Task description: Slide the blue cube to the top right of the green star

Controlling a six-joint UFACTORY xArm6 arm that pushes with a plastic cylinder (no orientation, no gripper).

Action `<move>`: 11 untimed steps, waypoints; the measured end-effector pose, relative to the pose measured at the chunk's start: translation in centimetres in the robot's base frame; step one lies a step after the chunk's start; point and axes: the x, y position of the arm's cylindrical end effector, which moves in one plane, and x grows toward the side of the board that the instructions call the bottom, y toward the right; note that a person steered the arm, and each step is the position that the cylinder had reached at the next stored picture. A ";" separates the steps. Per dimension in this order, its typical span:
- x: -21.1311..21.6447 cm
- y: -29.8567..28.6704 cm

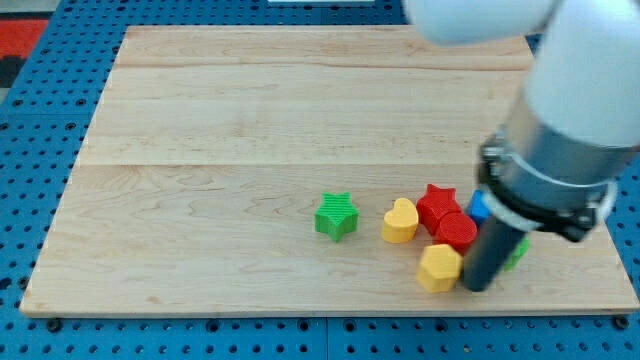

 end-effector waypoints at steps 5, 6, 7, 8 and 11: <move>-3.5 7.7; -6.9 6.5; -9.9 3.6; -11.5 1.1; -17.3 -2.9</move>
